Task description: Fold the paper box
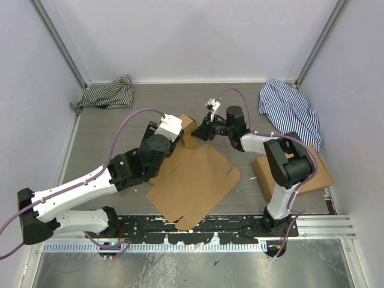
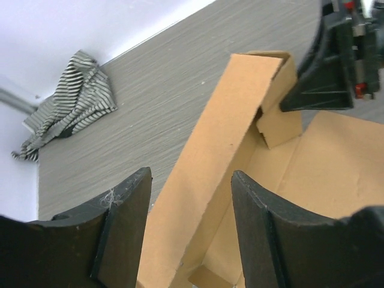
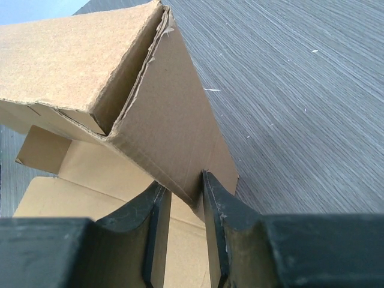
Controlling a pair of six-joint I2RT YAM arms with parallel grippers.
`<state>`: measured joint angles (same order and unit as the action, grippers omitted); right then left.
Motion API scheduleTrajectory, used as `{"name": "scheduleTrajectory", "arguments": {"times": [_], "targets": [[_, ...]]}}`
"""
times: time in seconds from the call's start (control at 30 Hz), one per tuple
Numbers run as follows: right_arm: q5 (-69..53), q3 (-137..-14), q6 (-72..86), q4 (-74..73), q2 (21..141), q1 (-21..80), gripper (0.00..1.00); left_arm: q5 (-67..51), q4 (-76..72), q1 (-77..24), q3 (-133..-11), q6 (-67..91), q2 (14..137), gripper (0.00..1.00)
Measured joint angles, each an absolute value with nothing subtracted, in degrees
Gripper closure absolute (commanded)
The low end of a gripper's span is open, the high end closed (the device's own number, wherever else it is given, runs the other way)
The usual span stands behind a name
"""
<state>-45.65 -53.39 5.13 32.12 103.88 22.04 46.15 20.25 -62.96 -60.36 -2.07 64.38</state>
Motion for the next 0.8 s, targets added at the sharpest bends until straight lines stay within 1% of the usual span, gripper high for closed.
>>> {"name": "scheduleTrajectory", "arguments": {"times": [0.17,0.3,0.4,0.53,0.7,0.8], "targets": [[-43.31,-53.36,5.34,32.10,103.50,22.96,0.70,53.82,15.44,-61.06,-56.51,-1.04,63.46,0.39],[-41.95,-53.34,5.34,32.10,103.24,23.64,0.70,55.68,13.30,-54.13,-55.02,1.08,64.29,0.41],[-41.41,-53.34,5.34,31.94,103.11,23.79,0.70,54.68,11.29,-47.22,-54.96,2.50,66.70,0.42],[-41.36,-53.34,5.32,31.90,103.11,23.81,0.70,52.34,8.88,-41.54,-55.22,3.46,71.57,0.46],[-41.39,-53.34,5.28,31.81,103.11,23.99,0.69,48.16,9.61,-38.11,-57.69,5.10,80.75,0.53],[-41.43,-53.41,4.89,31.64,103.09,24.03,0.64,45.80,10.37,-37.28,-59.83,5.98,83.48,0.56]]}}
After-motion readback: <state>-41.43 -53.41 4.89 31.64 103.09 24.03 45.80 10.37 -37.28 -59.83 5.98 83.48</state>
